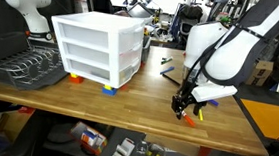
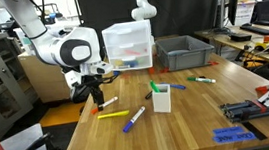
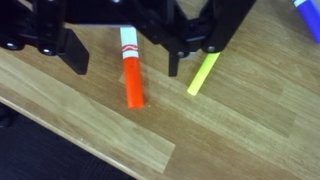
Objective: Pick up the orange and white marker and put it near the black pen
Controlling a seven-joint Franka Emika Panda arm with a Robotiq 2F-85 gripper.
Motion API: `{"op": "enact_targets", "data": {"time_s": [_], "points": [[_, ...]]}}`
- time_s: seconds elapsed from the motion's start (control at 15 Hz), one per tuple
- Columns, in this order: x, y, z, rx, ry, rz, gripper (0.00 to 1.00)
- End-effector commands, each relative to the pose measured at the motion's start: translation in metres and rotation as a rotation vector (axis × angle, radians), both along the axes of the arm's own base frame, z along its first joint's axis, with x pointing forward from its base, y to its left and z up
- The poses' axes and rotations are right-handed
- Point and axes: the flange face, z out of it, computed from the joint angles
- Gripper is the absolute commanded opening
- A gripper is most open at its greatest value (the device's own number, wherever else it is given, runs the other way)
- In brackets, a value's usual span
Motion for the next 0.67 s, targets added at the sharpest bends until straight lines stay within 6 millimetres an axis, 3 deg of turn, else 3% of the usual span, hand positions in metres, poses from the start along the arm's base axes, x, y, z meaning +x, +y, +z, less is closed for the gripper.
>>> {"op": "enact_targets", "data": {"time_s": [0.0, 0.47, 0.6], "points": [[0.006, 0.000, -0.006, 0.023, -0.005, 0.009, 0.52], [0.018, -0.005, -0.006, 0.029, -0.013, -0.003, 0.03], [0.020, -0.008, -0.005, 0.023, -0.018, -0.010, 0.01]]}}
